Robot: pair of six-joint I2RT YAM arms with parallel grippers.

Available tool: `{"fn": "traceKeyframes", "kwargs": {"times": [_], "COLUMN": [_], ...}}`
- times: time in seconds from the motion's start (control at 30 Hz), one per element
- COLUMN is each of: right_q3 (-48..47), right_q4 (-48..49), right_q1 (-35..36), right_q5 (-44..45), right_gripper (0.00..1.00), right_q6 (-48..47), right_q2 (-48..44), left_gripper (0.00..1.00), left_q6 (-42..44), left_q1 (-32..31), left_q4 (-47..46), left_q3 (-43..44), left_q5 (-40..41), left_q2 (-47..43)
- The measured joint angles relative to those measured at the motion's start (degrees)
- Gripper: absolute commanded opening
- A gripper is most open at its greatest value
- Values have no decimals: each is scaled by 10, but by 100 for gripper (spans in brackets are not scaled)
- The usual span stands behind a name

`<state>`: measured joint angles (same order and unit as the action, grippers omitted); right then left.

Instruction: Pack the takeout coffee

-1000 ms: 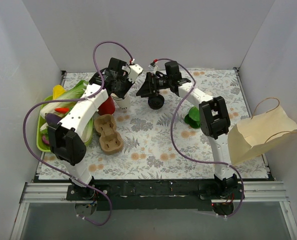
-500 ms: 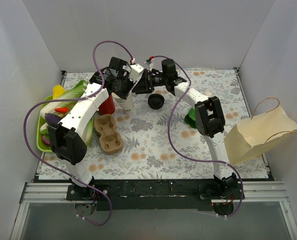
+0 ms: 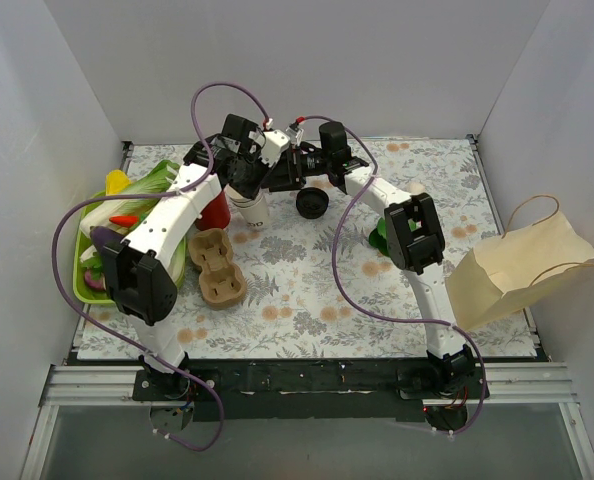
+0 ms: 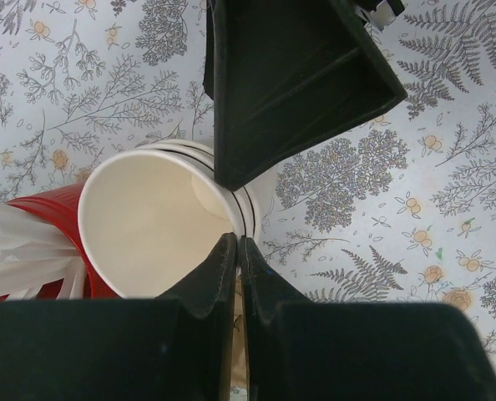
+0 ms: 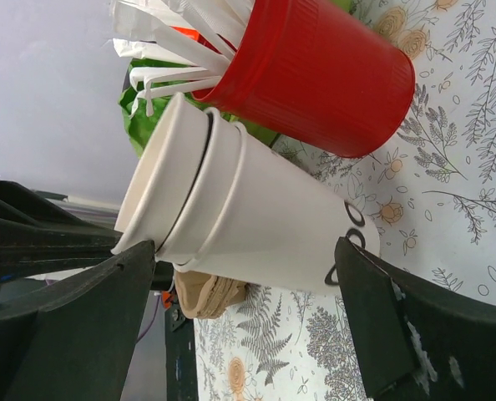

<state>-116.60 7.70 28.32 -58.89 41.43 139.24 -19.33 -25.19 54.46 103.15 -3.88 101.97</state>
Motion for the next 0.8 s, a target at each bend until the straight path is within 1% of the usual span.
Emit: {"fn": "traceKeyframes", "kwargs": {"times": [0.27, 0.53, 0.8], "right_q3": [0, -14, -27], "right_q4": [-1, -36, -48], "right_q1": [0, 5, 15], "right_q5": [0, 19, 31], "right_gripper": [96, 96, 96], "right_q6": [-2, -32, -55], "right_q2": [0, 0, 18], "left_gripper": [0, 0, 0], "left_q6": [0, 1, 6], "left_q1": [-1, -1, -1], "left_q4": [6, 12, 16], "left_q3": [7, 14, 16], "left_q5": [0, 5, 24], "left_q2": [7, 8, 9]}}
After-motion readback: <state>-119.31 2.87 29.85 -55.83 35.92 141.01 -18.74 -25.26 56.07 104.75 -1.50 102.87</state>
